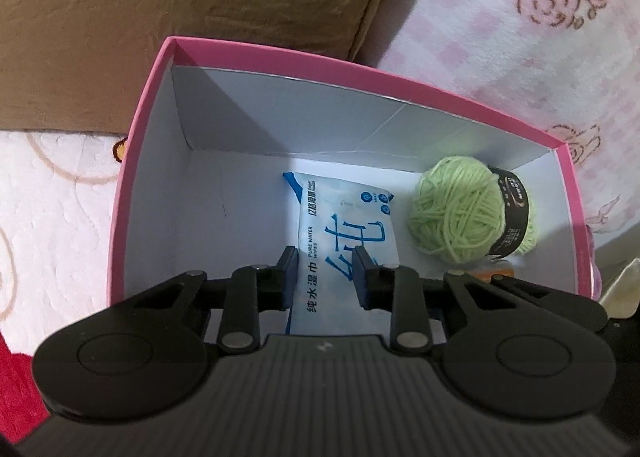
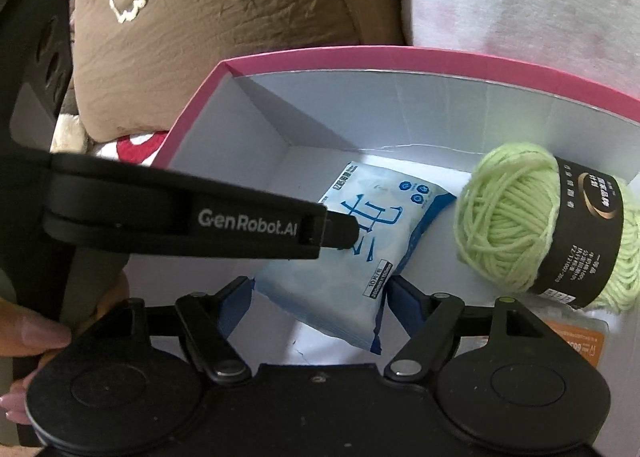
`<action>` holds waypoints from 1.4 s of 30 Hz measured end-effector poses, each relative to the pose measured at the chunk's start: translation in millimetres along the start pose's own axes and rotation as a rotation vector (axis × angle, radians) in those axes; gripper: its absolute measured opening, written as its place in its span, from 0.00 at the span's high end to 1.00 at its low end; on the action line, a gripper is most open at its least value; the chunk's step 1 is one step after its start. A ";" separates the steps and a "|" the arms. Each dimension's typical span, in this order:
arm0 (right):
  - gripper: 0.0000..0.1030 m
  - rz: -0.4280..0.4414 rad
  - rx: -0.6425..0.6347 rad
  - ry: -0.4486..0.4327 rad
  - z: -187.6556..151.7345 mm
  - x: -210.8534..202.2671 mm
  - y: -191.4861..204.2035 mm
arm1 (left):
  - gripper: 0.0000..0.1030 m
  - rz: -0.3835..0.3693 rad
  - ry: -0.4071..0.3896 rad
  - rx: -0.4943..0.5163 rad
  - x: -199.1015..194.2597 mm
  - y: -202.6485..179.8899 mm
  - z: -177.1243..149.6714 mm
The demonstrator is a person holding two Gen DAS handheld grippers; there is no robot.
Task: Organize objects
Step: 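Open the left tool to release the wipes beside the yarn ball, then withdraw the left tool and move it to the orange sponge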
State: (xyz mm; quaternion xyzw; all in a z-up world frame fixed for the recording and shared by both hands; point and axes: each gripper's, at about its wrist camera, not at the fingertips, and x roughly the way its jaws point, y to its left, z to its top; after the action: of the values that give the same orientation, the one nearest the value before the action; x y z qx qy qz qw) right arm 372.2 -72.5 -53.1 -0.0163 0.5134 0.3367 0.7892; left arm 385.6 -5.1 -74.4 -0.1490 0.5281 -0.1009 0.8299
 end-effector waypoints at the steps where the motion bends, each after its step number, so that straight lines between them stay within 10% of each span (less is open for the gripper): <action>1: 0.38 -0.019 0.000 0.005 0.4 0.5 0.3 | 0.73 0.010 -0.004 0.006 0.2 -0.4 -0.7; 12: 0.83 -0.217 -0.137 0.016 -6.0 5.3 25.0 | 0.73 -0.019 0.005 -0.028 2.5 14.5 2.4; 16: 0.83 -0.306 -0.197 -0.004 -8.8 2.9 31.5 | 0.73 -0.007 -0.020 -0.015 -4.2 16.6 2.5; 33: 0.56 -0.176 -0.117 -0.212 -55.4 -108.6 47.1 | 0.69 0.045 -0.056 0.152 -103.4 -7.0 -38.1; 42: 0.42 -0.192 -0.187 -0.267 -81.1 -168.9 77.3 | 0.50 0.088 -0.021 0.257 -164.3 -35.5 -60.4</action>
State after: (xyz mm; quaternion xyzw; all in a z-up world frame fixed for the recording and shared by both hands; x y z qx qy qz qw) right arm 223.4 -129.8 72.1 -0.0938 0.3665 0.3051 0.8740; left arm 261.2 6.6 53.2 -0.0192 0.5083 -0.1295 0.8512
